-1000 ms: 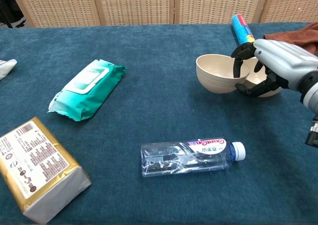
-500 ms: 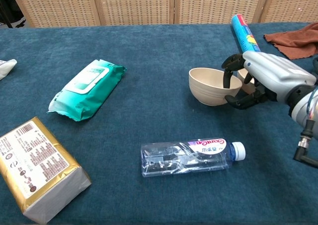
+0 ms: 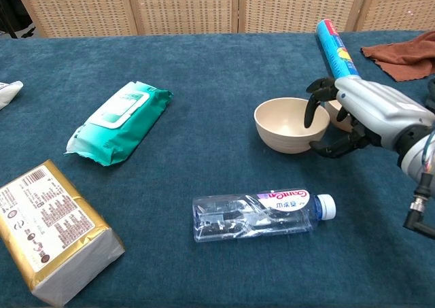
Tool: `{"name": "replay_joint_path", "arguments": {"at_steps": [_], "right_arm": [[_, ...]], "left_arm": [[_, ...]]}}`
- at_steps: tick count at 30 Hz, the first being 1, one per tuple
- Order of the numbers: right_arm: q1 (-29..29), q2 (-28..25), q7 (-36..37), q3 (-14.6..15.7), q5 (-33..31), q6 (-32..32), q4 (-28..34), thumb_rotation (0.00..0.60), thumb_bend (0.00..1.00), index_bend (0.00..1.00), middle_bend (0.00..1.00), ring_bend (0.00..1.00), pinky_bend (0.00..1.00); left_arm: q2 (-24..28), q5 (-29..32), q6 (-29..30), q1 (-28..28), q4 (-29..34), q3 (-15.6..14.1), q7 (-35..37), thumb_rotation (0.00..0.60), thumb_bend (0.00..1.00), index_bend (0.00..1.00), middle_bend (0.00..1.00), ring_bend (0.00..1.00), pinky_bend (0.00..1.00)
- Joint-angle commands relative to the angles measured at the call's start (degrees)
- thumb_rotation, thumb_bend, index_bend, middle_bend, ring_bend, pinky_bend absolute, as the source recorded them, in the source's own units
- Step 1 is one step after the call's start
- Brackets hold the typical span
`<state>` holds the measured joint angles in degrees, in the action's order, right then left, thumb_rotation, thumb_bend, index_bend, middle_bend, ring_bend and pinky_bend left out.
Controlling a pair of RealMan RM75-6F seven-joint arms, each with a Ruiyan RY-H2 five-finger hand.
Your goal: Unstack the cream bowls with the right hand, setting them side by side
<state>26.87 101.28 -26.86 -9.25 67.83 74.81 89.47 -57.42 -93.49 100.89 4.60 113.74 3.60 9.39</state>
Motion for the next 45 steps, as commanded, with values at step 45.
{"name": "replay_joint_path", "arguments": {"at_steps": [45], "right_arm": [[0.3, -16.7, -14.2, -1.2, 1.9, 2.0, 12.0, 0.6, 0.31, 0.25, 0.0, 0.0, 0.33]], "left_arm": [[-0.7, 0.5, -0.8, -0.3, -0.4, 0.1, -0.5, 0.6, 0.18, 0.27, 0.0, 0.0, 0.05]]}}
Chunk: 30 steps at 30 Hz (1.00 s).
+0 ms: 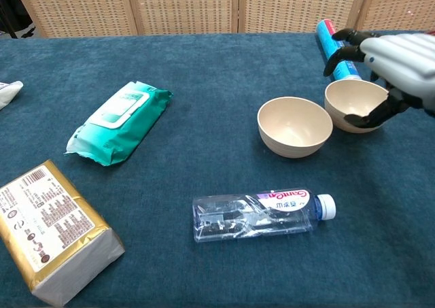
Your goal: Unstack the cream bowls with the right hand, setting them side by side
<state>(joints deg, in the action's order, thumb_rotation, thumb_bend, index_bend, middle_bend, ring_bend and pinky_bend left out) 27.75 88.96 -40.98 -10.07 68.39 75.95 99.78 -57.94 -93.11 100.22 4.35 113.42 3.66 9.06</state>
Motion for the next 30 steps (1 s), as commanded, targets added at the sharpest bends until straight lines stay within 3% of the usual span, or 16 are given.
{"name": "replay_joint_path", "arguments": {"at_steps": [1, 10, 15, 25, 30], "right_arm": [[-0.9, -6.2, 0.1, -0.4, 1.8, 1.1, 2.4, 0.6, 0.31, 0.25, 0.0, 0.0, 0.33], [-5.8, -17.1, 5.7, 1.5, 6.1, 5.1, 7.7, 0.6, 0.31, 0.25, 0.03, 0.0, 0.33], [-12.9, -25.1, 10.5, 5.2, 10.8, 12.3, 11.6, 0.6, 0.31, 0.25, 0.03, 0.0, 0.33], [-21.4, -32.0, 17.5, 8.6, 16.7, 21.1, 12.7, 0.6, 0.31, 0.25, 0.03, 0.0, 0.33], [-25.1, -33.1, 20.3, 10.7, 14.2, 21.1, 11.9, 0.6, 0.31, 0.25, 0.03, 0.0, 0.33]], "left_arm": [[-0.4, 0.3, -0.4, -0.2, -0.2, 0.1, -0.4, 0.6, 0.18, 0.27, 0.0, 0.0, 0.05], [-1.6, 2.6, -2.0, -0.9, -1.2, 0.5, -1.3, 0.6, 0.18, 0.27, 0.0, 0.0, 0.05], [-3.1, 2.8, -2.4, -1.3, -2.0, 0.7, -2.8, 0.6, 0.18, 0.27, 0.0, 0.0, 0.05], [-5.0, 2.4, -3.1, -1.7, -3.0, 0.3, -5.6, 0.6, 0.18, 0.27, 0.0, 0.0, 0.05], [-6.1, 3.0, -4.1, -1.8, -3.7, 0.0, -7.0, 0.6, 0.18, 0.27, 0.0, 0.0, 0.05]]}}
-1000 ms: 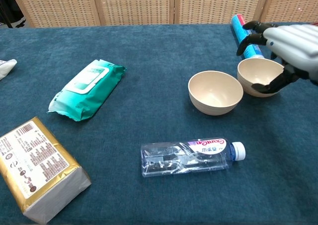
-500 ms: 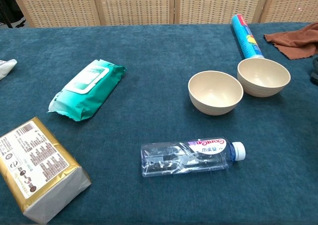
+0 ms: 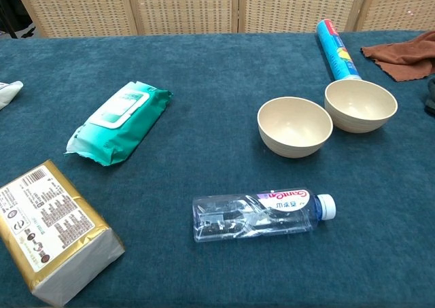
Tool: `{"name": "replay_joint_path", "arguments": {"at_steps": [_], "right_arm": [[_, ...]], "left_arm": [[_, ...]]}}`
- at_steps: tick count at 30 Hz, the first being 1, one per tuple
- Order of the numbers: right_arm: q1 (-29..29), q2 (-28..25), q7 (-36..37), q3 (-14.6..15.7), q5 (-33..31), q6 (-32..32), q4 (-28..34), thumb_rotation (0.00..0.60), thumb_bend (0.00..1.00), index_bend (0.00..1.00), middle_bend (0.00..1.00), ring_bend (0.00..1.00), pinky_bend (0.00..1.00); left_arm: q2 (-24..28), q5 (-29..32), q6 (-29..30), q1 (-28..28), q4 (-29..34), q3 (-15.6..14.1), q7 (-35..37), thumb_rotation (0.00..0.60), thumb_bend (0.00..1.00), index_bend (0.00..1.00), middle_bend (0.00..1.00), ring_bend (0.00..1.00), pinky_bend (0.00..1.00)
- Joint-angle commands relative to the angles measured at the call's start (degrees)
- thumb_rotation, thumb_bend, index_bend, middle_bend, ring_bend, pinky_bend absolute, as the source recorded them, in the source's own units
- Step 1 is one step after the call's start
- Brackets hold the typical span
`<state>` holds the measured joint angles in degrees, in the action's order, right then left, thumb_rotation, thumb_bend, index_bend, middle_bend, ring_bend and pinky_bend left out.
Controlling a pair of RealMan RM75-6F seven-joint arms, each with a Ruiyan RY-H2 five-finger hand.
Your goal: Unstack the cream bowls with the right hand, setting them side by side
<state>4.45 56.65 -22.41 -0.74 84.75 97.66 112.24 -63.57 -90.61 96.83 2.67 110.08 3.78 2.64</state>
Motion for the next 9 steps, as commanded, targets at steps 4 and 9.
{"name": "replay_joint_path", "arguments": {"at_steps": [4, 9], "right_arm": [[-1.9, -1.4, 2.7, 0.6, -3.3, -1.9, -1.2, 0.6, 0.31, 0.25, 0.03, 0.0, 0.33], [-2.5, -1.6, 2.8, 0.0, -3.1, -1.9, -1.2, 0.6, 0.31, 0.25, 0.03, 0.0, 0.33]], "left_arm": [[-0.9, 1.2, -1.2, -0.4, -0.8, 0.0, -0.7, 0.6, 0.18, 0.27, 0.0, 0.0, 0.05], [-1.1, 1.8, -1.8, -0.7, -1.2, 0.2, 0.5, 0.6, 0.18, 0.27, 0.0, 0.0, 0.05]]}}
